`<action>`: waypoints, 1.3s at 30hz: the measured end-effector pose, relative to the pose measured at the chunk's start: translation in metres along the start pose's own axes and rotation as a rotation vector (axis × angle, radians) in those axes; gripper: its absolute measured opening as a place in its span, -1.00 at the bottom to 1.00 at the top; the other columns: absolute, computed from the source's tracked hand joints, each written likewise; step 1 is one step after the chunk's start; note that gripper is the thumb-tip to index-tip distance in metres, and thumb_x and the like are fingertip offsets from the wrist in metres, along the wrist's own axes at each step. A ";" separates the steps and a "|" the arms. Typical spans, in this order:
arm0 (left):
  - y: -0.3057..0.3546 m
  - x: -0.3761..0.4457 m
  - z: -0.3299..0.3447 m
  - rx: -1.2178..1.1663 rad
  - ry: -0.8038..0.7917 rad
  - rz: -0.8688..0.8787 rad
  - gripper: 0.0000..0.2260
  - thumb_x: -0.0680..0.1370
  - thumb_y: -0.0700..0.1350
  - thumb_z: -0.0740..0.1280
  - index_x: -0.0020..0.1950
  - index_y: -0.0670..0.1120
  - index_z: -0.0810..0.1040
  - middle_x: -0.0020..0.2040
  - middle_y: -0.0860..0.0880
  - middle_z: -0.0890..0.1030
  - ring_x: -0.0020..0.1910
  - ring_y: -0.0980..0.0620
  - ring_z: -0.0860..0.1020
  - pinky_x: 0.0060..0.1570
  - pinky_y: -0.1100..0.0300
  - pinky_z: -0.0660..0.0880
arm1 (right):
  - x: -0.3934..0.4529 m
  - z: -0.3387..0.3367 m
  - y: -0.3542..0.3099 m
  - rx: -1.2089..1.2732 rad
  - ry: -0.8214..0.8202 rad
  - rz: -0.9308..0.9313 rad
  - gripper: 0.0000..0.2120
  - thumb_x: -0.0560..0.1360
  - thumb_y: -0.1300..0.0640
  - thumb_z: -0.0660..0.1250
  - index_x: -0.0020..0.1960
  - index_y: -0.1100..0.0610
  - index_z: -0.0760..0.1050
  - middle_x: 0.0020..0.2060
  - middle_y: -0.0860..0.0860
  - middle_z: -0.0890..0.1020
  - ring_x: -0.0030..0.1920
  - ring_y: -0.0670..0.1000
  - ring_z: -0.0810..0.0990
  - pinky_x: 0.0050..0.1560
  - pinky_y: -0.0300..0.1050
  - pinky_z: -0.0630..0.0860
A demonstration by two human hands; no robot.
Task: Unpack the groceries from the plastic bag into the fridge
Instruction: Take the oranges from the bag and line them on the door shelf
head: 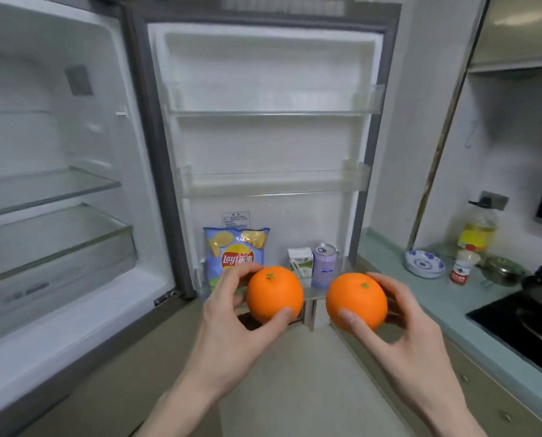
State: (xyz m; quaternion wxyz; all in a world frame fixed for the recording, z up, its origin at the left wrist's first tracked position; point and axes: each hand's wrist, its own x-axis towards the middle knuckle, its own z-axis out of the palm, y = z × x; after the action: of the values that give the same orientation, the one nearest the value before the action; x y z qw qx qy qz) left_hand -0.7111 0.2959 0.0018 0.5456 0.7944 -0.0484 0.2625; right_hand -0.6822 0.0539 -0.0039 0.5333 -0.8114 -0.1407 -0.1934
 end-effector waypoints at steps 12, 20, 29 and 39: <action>-0.004 0.132 -0.057 -0.002 0.162 0.095 -0.41 0.28 0.19 0.60 0.26 0.14 0.55 0.19 0.22 0.62 0.20 0.27 0.59 0.11 0.34 0.57 | 0.145 0.070 -0.066 0.123 -0.023 -0.188 -0.37 0.27 -0.45 0.43 0.28 -0.27 0.50 0.12 -0.32 0.64 0.08 -0.21 0.66 0.02 -0.21 0.55; 0.000 0.193 -0.070 0.059 0.269 0.181 -0.40 0.32 0.24 0.53 0.32 0.15 0.52 0.30 0.14 0.54 0.26 0.22 0.57 0.15 0.29 0.59 | 0.226 0.101 -0.084 0.200 -0.023 -0.281 -0.41 0.31 -0.44 0.40 0.27 -0.24 0.54 0.06 -0.23 0.68 -0.03 -0.19 0.68 -0.10 -0.36 0.53; -0.003 0.231 -0.079 0.065 0.371 0.146 -0.53 0.38 0.10 0.60 0.24 0.23 0.54 0.26 0.16 0.56 0.24 0.21 0.59 0.16 0.21 0.61 | 0.285 0.129 -0.079 0.132 -0.160 -0.315 -0.36 0.41 -0.31 0.44 0.45 -0.20 0.44 0.15 -0.22 0.60 0.03 -0.23 0.63 -0.13 -0.44 0.49; -0.024 0.262 -0.086 0.337 0.320 0.045 -0.47 0.39 0.10 0.62 0.30 0.11 0.55 0.26 0.11 0.59 0.21 0.16 0.59 0.21 0.13 0.59 | 0.308 0.146 -0.077 -0.138 -0.267 -0.331 -0.46 0.39 -0.28 0.48 0.30 -0.16 0.45 0.18 -0.16 0.60 0.11 -0.01 0.62 0.08 0.00 0.59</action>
State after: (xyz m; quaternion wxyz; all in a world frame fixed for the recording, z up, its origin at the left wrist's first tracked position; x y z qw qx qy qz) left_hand -0.5089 0.4375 0.1279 0.3997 0.8213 0.0656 0.4017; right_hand -0.4188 0.2248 0.1496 0.4142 -0.8303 -0.3276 -0.1783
